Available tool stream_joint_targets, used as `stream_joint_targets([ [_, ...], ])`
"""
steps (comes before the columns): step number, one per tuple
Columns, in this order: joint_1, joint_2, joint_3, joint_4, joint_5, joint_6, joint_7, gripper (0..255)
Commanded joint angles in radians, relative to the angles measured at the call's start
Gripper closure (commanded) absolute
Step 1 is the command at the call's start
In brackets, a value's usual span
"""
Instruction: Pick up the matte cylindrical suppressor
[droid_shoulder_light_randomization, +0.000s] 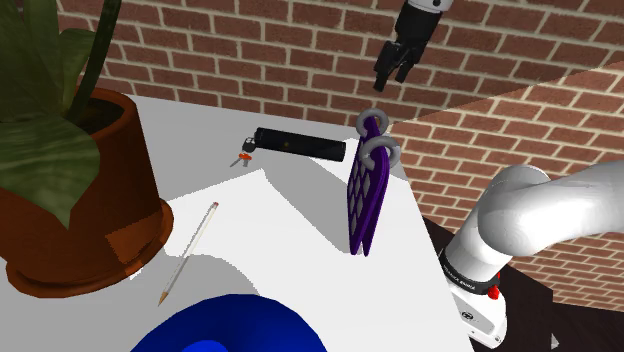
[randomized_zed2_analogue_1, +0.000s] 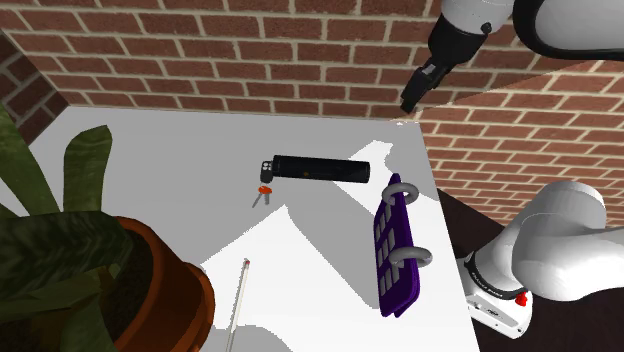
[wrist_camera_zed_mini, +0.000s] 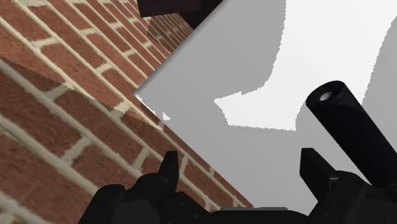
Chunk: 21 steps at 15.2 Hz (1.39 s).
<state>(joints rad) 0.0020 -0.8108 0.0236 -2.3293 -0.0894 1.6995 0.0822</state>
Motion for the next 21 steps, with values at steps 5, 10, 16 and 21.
stream_joint_targets([
  [5,0.056,0.111,0.012,0.012,0.025,0.073,-0.062,0],
  [10,0.123,0.25,0.032,0.038,0.056,0.151,-0.143,0],
  [16,0.198,0.412,0.066,0.084,0.093,0.227,-0.242,0],
  [21,0.23,0.488,0.085,0.085,0.108,0.282,-0.286,0],
])
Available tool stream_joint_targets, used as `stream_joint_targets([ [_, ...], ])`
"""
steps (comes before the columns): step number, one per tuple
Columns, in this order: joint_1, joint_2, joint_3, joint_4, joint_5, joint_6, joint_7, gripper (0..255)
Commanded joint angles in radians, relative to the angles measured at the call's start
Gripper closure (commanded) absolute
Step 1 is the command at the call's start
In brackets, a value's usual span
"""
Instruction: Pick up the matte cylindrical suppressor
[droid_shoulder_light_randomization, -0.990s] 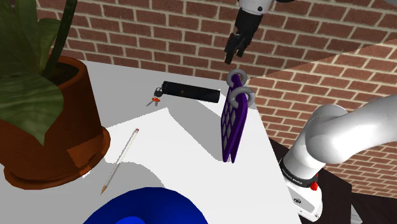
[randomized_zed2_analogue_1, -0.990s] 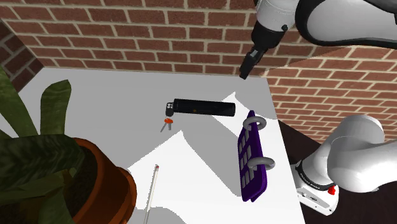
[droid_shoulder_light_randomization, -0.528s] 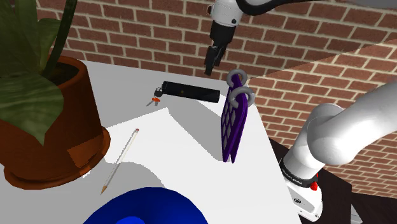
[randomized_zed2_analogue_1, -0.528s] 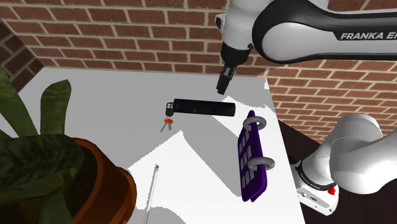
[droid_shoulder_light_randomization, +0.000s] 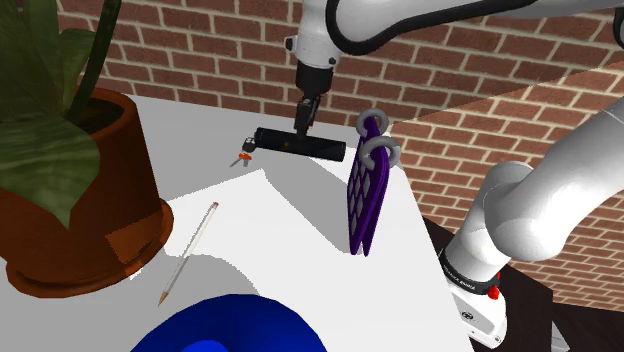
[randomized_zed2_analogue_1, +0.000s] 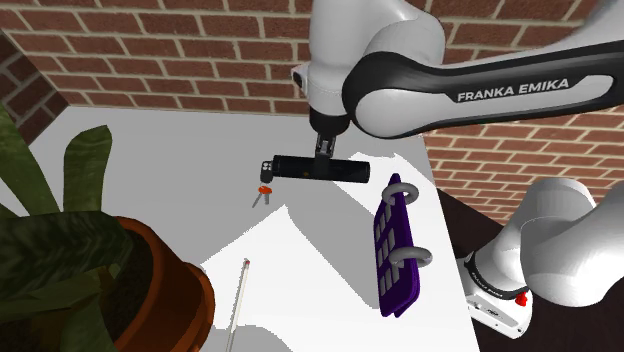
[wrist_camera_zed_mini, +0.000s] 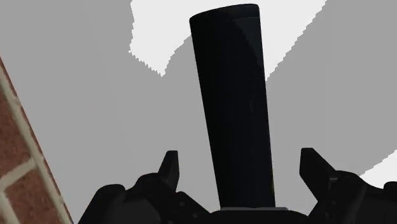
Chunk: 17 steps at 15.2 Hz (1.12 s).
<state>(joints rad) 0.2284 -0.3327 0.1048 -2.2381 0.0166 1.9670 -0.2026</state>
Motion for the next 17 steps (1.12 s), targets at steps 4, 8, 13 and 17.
stream_joint_targets([
  [4,0.004,0.021,0.005,-0.05,0.001,0.07,0.0,0],
  [8,0.004,0.028,0.006,-0.065,0.001,0.092,0.001,255],
  [13,0.004,0.029,0.006,-0.065,0.001,0.094,0.001,255],
  [17,0.004,0.026,0.006,-0.066,0.001,0.091,0.001,255],
])
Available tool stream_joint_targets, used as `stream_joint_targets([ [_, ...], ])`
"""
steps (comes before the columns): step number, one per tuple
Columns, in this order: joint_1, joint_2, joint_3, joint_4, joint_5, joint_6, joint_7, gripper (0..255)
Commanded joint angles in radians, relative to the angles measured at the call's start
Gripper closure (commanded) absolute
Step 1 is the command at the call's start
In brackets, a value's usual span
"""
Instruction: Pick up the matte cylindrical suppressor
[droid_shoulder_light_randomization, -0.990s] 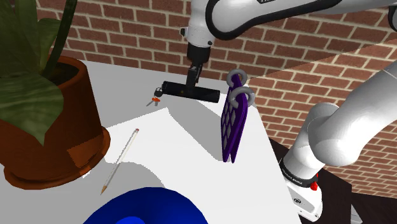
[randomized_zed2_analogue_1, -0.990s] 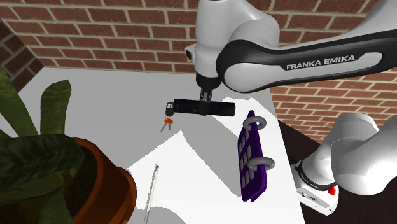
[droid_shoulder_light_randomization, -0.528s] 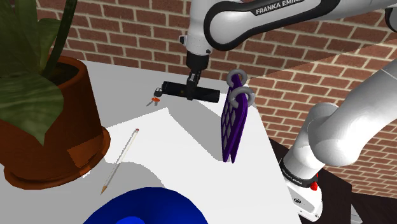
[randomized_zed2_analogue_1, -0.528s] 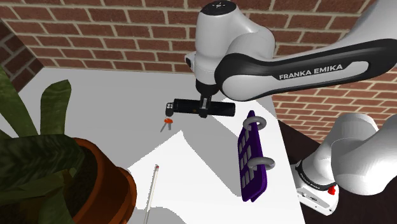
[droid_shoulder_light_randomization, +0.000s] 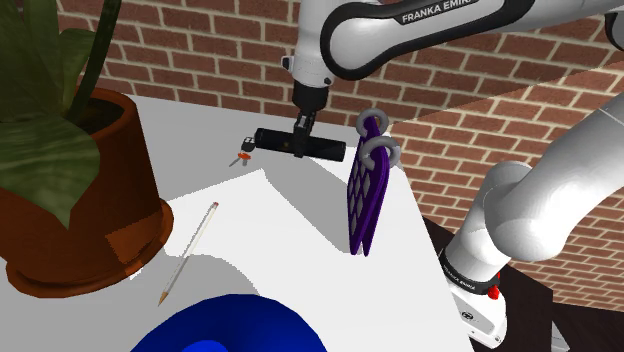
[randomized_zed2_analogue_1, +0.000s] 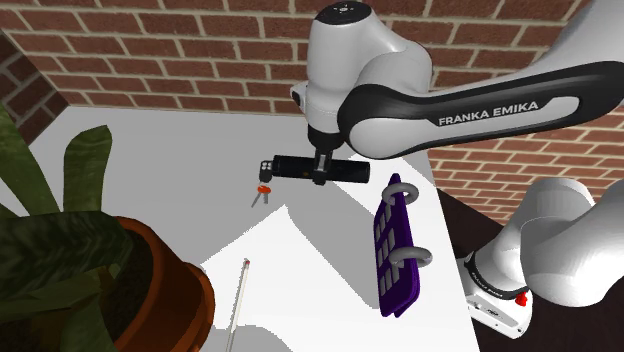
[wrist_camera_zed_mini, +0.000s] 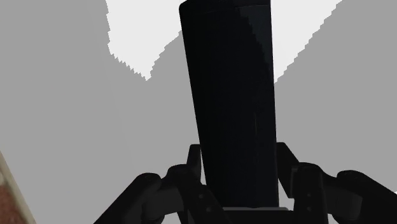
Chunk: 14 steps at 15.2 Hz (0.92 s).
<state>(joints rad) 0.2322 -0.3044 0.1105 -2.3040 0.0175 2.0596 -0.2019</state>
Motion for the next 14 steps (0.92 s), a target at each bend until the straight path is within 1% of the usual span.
stream_joint_targets([
  [1,0.0,-0.006,0.0,0.01,0.0,-0.015,0.0,255],
  [14,-0.001,-0.03,-0.005,0.163,0.001,-0.193,-0.004,255],
])
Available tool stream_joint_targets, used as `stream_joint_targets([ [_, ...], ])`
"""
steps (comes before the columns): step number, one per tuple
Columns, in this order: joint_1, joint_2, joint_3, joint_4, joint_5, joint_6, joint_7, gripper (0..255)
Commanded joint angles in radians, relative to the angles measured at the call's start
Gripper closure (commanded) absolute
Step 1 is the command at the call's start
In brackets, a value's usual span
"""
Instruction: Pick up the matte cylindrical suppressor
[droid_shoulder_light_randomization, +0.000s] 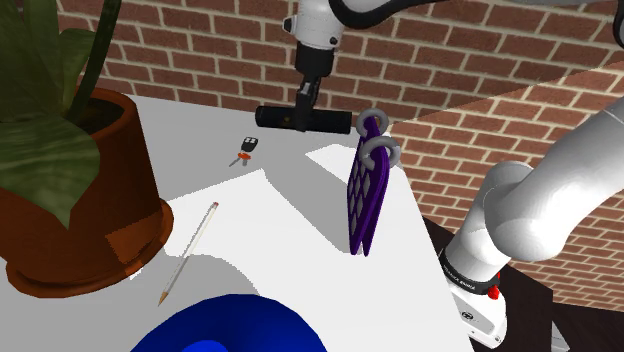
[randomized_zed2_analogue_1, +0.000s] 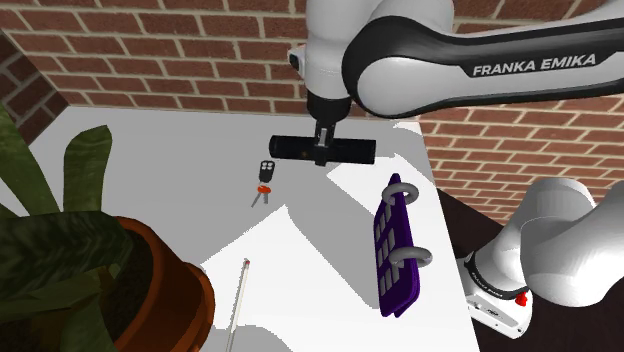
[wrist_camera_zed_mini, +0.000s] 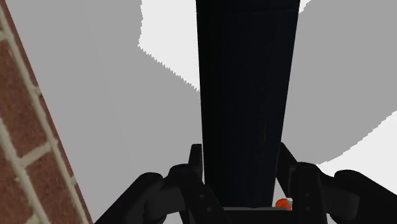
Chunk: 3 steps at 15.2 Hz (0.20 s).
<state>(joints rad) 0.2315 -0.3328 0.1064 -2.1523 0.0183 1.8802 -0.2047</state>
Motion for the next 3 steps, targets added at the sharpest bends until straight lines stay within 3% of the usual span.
stream_joint_targets([
  [1,0.0,-0.002,-0.001,0.024,0.0,-0.027,-0.001,255],
  [3,0.0,-0.002,-0.001,0.026,0.0,-0.029,-0.001,255],
])
